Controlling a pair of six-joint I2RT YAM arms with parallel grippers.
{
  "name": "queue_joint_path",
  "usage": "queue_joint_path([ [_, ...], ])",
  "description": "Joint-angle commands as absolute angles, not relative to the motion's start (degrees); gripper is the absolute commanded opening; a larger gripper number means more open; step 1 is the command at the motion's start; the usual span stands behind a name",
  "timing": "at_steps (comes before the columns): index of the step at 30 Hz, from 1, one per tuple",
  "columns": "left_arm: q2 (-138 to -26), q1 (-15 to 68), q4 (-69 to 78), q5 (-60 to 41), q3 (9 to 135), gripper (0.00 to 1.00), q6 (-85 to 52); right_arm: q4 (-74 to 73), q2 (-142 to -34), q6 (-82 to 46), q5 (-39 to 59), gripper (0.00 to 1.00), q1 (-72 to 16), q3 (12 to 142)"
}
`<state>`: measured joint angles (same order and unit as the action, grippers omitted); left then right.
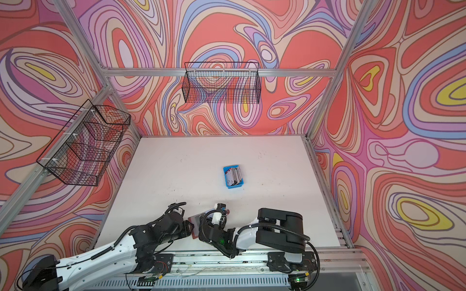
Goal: Put the credit cards into the card holder
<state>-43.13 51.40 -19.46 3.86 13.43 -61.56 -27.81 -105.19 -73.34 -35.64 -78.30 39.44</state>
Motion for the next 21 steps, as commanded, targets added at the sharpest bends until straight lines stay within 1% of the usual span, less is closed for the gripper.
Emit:
queue_joint_path([
  [1, -43.5, 51.42, -19.71, 3.78, 13.36, 0.48, -61.33, -27.42, -107.23, -73.33, -32.55, 0.46, -78.05, 39.68],
  [5, -43.87, 51.48, -19.1, 3.3, 13.35, 0.48, -61.13, -28.58, -107.75, -73.34, -31.42, 0.42, -78.05, 39.73],
  [9, -44.63, 51.47, -18.35, 2.99, 13.25, 0.48, -61.02, -30.38, -108.71, -73.48, -29.97, 0.4, -78.08, 39.81],
  [21, -47.19, 51.49, -16.56, 2.37, 13.65, 0.46, -60.72, -31.9, -109.12, -75.02, -31.41, 0.37, -79.65, 39.47],
])
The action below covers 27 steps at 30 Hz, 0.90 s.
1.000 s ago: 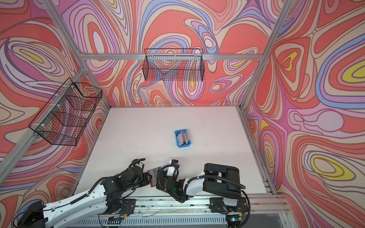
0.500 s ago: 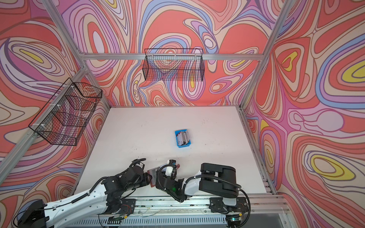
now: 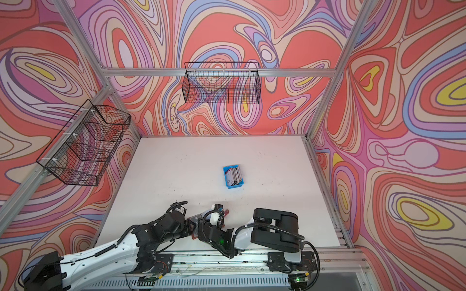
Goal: Put the credit cards into the card holder
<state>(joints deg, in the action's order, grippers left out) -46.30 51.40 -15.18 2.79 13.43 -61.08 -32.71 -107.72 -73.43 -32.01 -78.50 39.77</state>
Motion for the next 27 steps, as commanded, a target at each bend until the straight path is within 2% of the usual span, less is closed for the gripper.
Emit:
queue_joint_path([
  [1, -47.2, 51.48, -16.43, 2.3, 13.71, 0.46, -60.72, -31.98, -109.09, -75.06, -31.5, 0.37, -79.93, 39.55],
  [14, -47.38, 51.48, -15.96, 1.66, 13.7, 0.42, -60.38, -37.1, -109.07, -76.06, -31.74, 0.35, -81.04, 38.07],
  [19, -45.41, 51.29, -22.15, 3.5, 16.07, 0.41, -58.78, -34.84, -106.31, -75.52, -33.33, 0.35, -81.08, 36.63],
  [27, -38.27, 51.03, -35.72, 8.09, 20.18, 0.55, -56.16, -27.33, -95.51, -73.2, -40.29, 0.43, -80.86, 33.47],
])
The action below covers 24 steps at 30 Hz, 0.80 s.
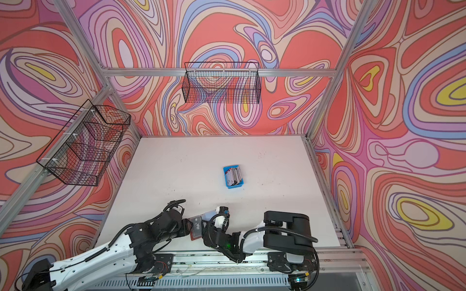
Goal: Put the credit cards into the card holder
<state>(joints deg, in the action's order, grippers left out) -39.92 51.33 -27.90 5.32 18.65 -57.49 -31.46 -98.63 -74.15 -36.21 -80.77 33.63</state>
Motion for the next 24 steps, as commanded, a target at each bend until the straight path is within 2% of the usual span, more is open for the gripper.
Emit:
queue_joint_path([
  [1, -37.79, 51.02, -36.15, 8.17, 20.33, 0.56, -56.09, -26.02, -94.85, -72.54, -40.57, 0.43, -80.86, 33.86],
  [10, -35.09, 50.99, -38.5, 8.45, 21.64, 0.56, -55.11, -12.04, -91.11, -70.32, -42.73, 0.45, -80.86, 37.25],
  [12, -35.11, 50.98, -38.09, 7.98, 21.35, 0.56, -55.11, -8.45, -90.52, -69.69, -43.58, 0.49, -80.73, 38.12],
  [17, -36.15, 50.99, -35.9, 6.5, 20.44, 0.56, -55.52, -5.32, -90.94, -65.69, -37.14, 0.5, -76.95, 39.27],
  [24, -37.11, 51.05, -34.45, 4.68, 20.09, 0.54, -56.33, -2.15, -91.22, -61.69, -35.93, 0.49, -76.33, 41.53],
])
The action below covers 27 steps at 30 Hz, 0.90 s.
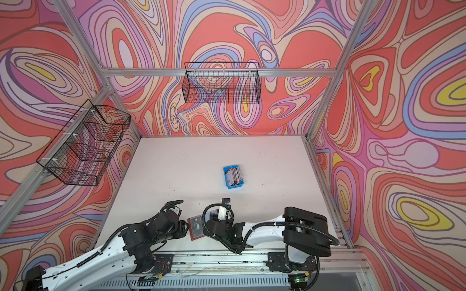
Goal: Put the credit cards into the card holder
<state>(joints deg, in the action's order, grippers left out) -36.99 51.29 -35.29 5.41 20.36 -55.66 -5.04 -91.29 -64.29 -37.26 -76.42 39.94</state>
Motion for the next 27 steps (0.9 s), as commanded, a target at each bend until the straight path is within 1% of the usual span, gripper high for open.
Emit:
queue_joint_path([
  [1, -37.05, 51.01, -34.22, 4.45, 19.88, 0.54, -56.34, -2.17, -91.47, -61.32, -35.32, 0.49, -76.28, 41.81],
  [14, -38.32, 51.0, -31.67, 3.34, 18.91, 0.55, -57.26, -2.52, -94.16, -59.31, -31.0, 0.49, -75.2, 43.2],
  [27, -40.64, 50.99, -25.55, 1.31, 16.19, 0.55, -59.04, -3.34, -96.11, -59.08, -27.8, 0.5, -74.69, 43.37],
])
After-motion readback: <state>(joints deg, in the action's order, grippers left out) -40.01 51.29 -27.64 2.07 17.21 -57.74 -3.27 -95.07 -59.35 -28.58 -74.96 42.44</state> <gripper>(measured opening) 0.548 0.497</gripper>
